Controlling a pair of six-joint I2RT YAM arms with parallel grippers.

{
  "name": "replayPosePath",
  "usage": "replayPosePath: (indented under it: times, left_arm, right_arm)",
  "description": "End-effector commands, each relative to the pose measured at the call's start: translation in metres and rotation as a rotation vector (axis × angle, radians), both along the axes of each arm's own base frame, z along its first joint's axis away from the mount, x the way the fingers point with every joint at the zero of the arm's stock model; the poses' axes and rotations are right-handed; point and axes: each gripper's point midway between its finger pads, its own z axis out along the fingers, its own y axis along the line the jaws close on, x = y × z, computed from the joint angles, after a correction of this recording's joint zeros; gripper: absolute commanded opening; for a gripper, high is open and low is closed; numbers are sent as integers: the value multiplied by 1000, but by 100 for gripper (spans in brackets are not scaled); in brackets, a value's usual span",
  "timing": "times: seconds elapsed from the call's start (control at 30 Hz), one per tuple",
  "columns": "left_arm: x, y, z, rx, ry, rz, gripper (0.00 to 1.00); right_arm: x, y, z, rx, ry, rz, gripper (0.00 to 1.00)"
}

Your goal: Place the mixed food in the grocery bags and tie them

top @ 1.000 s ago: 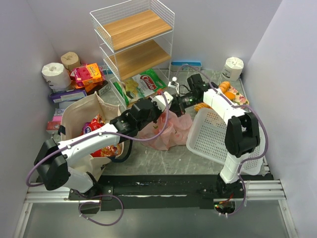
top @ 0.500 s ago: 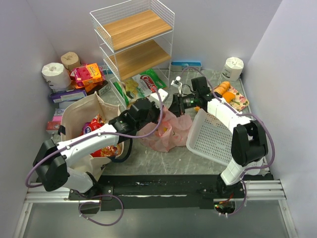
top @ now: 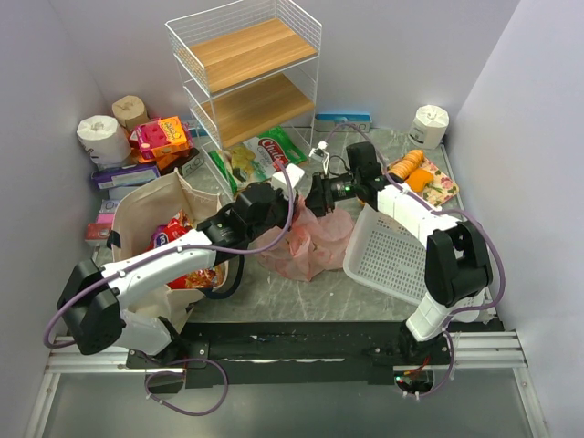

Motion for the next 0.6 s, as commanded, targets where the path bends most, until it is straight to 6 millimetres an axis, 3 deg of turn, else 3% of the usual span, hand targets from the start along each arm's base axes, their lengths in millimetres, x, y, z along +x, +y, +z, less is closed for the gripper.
replayPosePath:
  times: [0.0,0.07,0.17,0.37,0.57]
  left_arm:
    - [-8,-10,20,-80,-9,-39,1]
    - [-6,-7,18,-67,1,-23,1]
    - [-4,-4,27,-77,-1,-13,1]
    - [-7,-3,28,-26,13,-62,4]
    - [-8,-2,35,27,-8,-104,16]
  right_arm:
    - [1,5,17,25,-84,-4,24]
    - [-1,2,14,-2,-69,-10,10]
    - [-7,-6,13,-53,-86,-35,5]
    - [-16,-24,25,-104,-144,-114,2]
    - [-11,-39,26,-210,-185,-205,0]
